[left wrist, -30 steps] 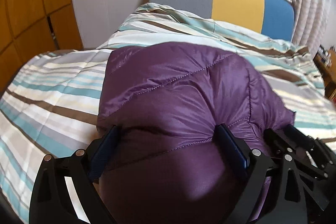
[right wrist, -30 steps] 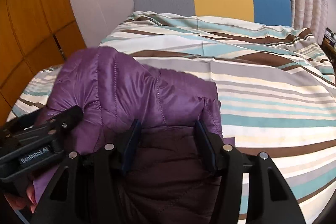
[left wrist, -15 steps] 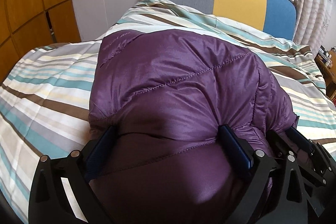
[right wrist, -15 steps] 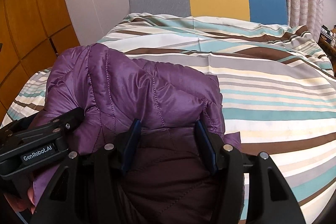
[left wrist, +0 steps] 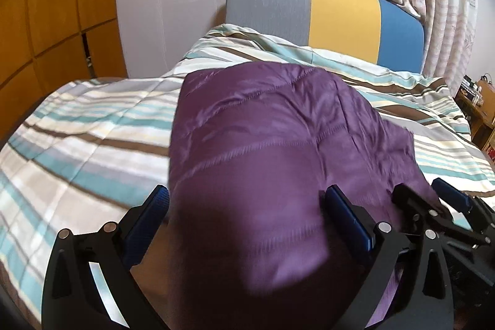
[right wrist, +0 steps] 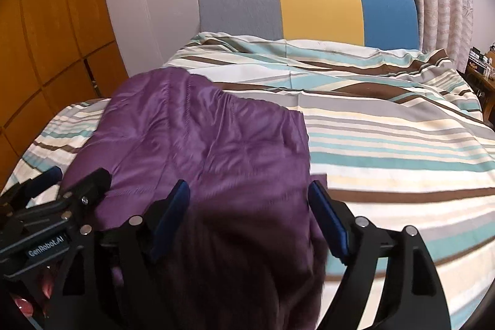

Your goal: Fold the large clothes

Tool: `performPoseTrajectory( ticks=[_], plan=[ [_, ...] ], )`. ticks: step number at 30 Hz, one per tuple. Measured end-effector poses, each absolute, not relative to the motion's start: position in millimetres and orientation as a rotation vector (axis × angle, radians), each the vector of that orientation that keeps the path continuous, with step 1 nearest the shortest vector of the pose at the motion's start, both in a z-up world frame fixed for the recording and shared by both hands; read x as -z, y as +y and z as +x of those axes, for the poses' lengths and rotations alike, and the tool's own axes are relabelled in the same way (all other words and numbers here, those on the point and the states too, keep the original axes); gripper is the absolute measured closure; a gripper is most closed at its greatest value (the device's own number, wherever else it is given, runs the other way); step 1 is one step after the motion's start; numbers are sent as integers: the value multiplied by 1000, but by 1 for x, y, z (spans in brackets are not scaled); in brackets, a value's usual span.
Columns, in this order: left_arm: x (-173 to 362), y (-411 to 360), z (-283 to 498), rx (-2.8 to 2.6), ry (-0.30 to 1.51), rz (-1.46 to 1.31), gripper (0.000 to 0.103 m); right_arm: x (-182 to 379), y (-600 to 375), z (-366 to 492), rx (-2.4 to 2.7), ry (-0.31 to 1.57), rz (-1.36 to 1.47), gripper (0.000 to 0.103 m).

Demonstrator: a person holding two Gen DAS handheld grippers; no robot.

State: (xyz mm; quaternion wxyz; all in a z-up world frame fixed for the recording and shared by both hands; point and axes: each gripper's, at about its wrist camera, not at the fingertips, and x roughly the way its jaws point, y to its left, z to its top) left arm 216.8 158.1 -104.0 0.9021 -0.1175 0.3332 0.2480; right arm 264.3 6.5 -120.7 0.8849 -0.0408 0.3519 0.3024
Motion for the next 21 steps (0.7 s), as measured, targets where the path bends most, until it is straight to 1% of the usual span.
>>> performPoseTrajectory(
  ticks=[2,4,7,13,21],
  plan=[
    [102,154,201,-511,679,-277,3,115,-2,254,-627,729,-82,23],
    [100,151,186,-506,666,-307,3,110,-12,241,-629,732,-79,17],
    [95,144,163,-508,662,-317,3,102,-26,223,-649,728,-66,13],
    [83,129,127,-521,651,-284,3,88,-55,193,-663,735,-7,9],
    [61,102,87,-466,602,-246,3,64,-76,151,-678,695,0,8]
  ],
)
